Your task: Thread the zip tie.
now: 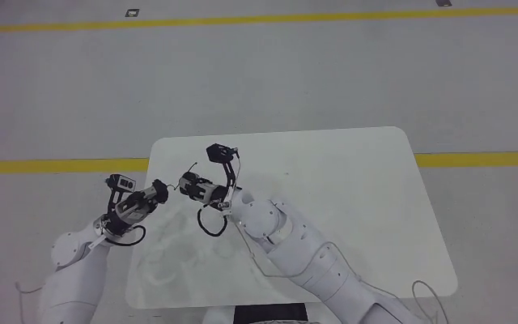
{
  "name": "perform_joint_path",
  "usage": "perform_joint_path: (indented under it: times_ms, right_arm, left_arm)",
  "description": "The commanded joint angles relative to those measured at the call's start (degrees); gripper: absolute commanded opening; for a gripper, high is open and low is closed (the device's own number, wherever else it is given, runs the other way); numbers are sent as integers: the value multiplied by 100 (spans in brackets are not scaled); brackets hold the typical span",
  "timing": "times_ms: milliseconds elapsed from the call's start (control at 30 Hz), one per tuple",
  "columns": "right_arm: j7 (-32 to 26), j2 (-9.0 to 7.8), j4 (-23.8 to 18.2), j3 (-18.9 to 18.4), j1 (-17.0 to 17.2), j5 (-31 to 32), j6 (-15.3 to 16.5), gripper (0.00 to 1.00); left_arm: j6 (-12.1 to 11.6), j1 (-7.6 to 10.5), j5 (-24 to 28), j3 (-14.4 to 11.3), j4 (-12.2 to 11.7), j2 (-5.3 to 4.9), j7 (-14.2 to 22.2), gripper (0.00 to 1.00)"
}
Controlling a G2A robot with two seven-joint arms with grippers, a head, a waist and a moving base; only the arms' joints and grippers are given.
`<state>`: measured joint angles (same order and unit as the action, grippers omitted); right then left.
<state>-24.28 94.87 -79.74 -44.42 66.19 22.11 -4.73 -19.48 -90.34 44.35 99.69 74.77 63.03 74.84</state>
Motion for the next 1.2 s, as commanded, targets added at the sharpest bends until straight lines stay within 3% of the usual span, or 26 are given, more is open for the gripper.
perform_joint_path:
  times_ms: [0, 667, 1167]
  right_arm:
    - [-11, 12, 48, 31, -35, -31, 14, 0]
    - [158, 95, 370, 73, -130, -520, 57, 0]
    - [476, 33, 139, -146, 84, -524, 108, 0]
  left_arm:
    - [0, 11, 2, -9, -8, -5, -8, 0]
    - [0, 101, 86, -90, 4, -16, -108, 0]
    - [0, 42, 111, -53, 68, 8, -30, 0]
